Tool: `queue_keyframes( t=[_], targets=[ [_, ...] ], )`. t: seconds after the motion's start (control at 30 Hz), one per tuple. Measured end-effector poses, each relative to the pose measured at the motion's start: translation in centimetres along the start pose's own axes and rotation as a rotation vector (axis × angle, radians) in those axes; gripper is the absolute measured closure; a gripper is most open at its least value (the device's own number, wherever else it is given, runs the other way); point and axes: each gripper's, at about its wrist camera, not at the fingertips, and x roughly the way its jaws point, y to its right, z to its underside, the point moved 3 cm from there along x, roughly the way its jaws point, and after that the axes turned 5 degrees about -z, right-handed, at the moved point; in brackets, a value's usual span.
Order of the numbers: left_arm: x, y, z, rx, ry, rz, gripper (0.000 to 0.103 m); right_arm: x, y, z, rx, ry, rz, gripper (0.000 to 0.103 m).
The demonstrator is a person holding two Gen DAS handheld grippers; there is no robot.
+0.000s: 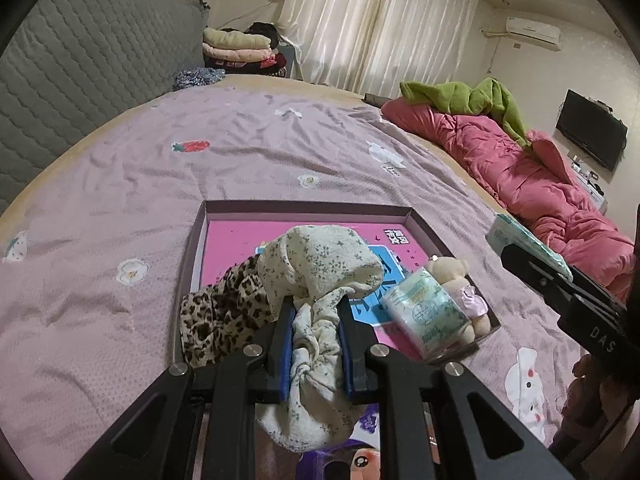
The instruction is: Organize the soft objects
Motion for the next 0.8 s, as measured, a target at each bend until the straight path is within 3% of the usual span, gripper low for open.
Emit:
queue_keyframes(
  t=[0.8],
  targets=[
    [1.5,1.6,-1.6,0.035,0.013,0.04,0.084,0.6,0.4,-2.4,-0.076,0.052,0.025,0.05]
  ],
)
